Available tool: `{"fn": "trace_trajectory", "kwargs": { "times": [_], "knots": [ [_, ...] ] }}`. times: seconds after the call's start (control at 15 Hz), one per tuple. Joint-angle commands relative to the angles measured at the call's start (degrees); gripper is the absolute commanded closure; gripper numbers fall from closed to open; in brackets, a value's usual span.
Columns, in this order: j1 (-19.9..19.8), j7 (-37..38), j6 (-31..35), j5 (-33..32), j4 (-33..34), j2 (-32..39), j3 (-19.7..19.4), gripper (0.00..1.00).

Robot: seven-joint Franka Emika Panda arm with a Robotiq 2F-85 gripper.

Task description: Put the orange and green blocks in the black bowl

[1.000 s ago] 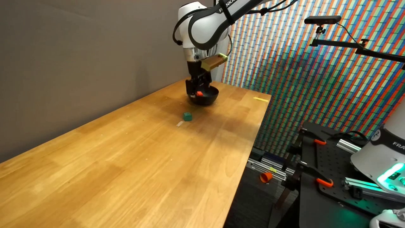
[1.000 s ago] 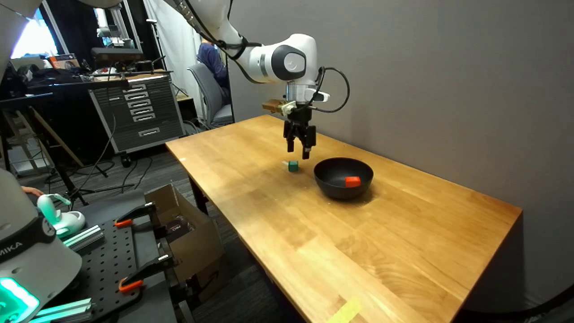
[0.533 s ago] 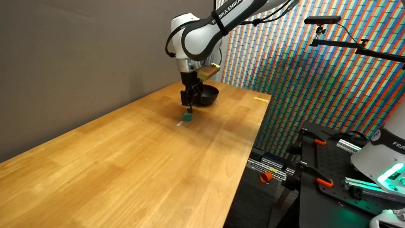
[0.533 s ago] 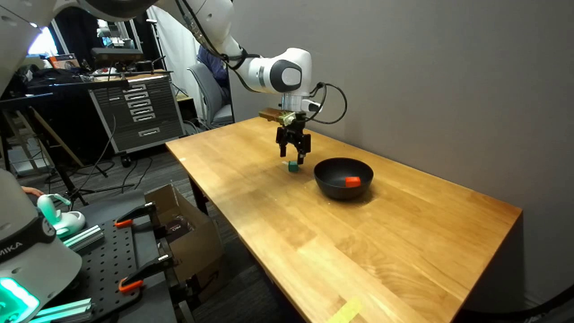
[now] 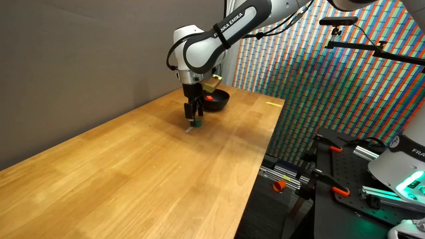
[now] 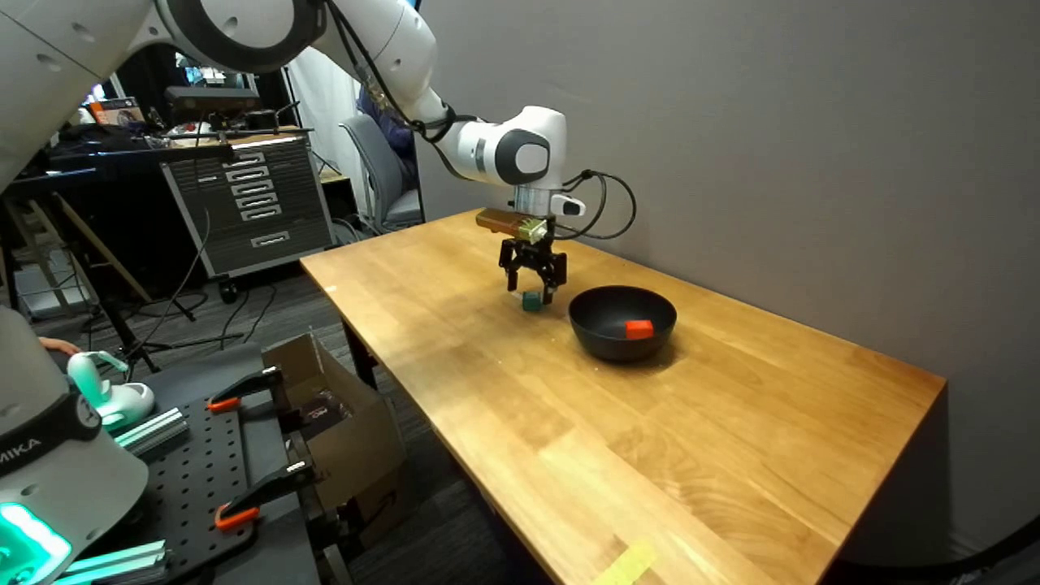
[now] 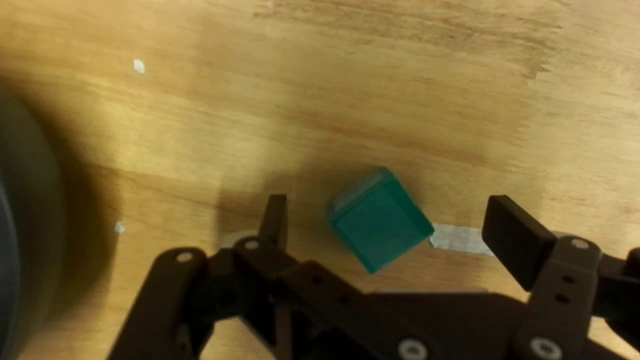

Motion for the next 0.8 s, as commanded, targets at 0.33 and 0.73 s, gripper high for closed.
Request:
{"fn": "trace_trajectory", "kwargs": {
  "times": [0.33, 0.73],
  "knots": [
    [-1.0, -8.4, 1.9, -1.6, 5.2, 3.8, 0.4, 0.34],
    [-1.9, -8.1, 0.9, -0.8, 4.6, 2.9, 0.3, 0.82]
  ]
}}
